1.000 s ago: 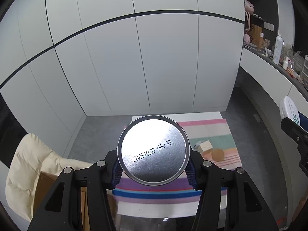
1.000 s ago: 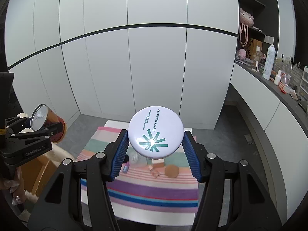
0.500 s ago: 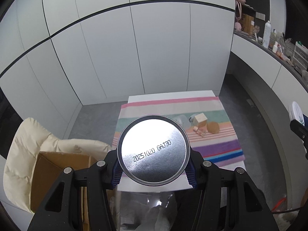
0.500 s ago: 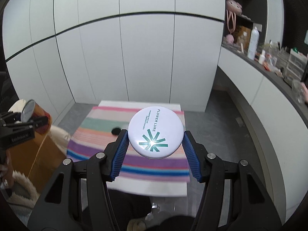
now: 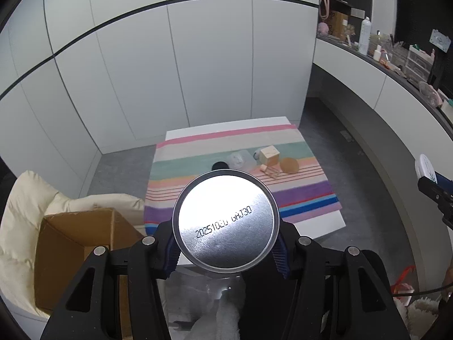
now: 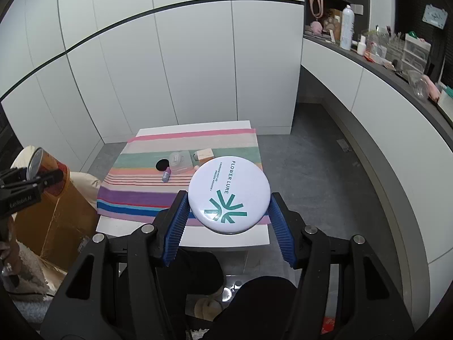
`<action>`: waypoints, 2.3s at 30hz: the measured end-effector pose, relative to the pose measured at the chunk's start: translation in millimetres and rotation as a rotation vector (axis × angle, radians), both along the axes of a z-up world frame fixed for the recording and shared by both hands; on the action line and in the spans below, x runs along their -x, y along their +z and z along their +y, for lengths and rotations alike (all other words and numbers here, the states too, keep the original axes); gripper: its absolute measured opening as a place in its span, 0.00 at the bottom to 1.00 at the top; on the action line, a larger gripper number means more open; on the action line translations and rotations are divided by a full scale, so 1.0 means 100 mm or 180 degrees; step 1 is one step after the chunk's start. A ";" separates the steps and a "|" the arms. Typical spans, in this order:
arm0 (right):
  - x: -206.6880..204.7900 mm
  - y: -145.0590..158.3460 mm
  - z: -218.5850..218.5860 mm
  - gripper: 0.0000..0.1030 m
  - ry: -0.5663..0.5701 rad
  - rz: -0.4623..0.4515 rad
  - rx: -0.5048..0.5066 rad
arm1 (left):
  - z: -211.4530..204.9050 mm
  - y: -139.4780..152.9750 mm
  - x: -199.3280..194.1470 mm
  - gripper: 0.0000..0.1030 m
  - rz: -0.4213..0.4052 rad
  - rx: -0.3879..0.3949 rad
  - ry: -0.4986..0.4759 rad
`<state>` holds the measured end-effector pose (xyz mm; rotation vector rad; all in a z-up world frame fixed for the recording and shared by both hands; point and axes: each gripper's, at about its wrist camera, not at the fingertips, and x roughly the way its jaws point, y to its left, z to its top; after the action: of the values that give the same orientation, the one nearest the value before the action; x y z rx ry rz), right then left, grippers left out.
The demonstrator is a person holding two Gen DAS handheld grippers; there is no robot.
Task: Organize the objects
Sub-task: 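Lift the jar and compact and carry both toward the cardboard box, then open both tools to drop the jar and compact into the box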
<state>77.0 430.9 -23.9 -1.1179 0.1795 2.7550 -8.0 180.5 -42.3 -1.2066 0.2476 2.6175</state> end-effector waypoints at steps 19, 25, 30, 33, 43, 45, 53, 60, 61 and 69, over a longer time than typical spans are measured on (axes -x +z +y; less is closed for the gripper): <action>0.15 0.06 -0.76 0.58 0.0618 0.0018 -0.0065 | -0.73 0.07 -0.23 0.53 0.0046 -0.0076 0.0530; 0.28 0.04 -1.39 0.58 0.1097 0.0021 -0.0057 | -1.37 0.05 -0.42 0.53 0.0023 -0.0101 0.0961; 0.37 -0.01 -1.99 0.58 0.1518 -0.0010 -0.0057 | -1.89 -0.03 -0.60 0.53 -0.0047 -0.0106 0.1358; 0.41 -0.06 -2.32 0.58 0.1782 -0.0055 0.0002 | -2.20 -0.10 -0.76 0.53 -0.0121 -0.0131 0.1581; 0.40 -0.26 -3.39 0.58 0.2562 -0.0197 0.0077 | -2.86 -0.18 -1.17 0.53 -0.0132 -0.0121 0.2095; 0.40 -0.31 -3.50 0.58 0.2651 -0.0233 0.0070 | -2.92 -0.19 -1.21 0.53 -0.0134 -0.0130 0.2141; 0.48 -0.44 -3.94 0.58 0.2883 -0.0319 -0.0079 | -3.10 -0.30 -1.06 0.53 -0.0142 -0.0136 0.2210; 0.81 -0.72 -4.34 0.58 0.3035 -0.0492 -0.0174 | -3.34 -0.57 -0.75 0.53 -0.0242 -0.0150 0.2299; 0.86 -0.77 -4.41 0.58 0.3058 -0.0521 -0.0195 | -3.38 -0.61 -0.69 0.53 -0.0258 -0.0094 0.2313; 1.22 -1.16 -4.92 0.58 0.3211 -0.0731 -0.0285 | -3.75 -0.79 -0.35 0.53 -0.0319 0.0044 0.2466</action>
<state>-45.2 -61.5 -140.2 -1.8604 -0.7274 3.3018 27.5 -194.7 -121.4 -1.6925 -0.2863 3.1546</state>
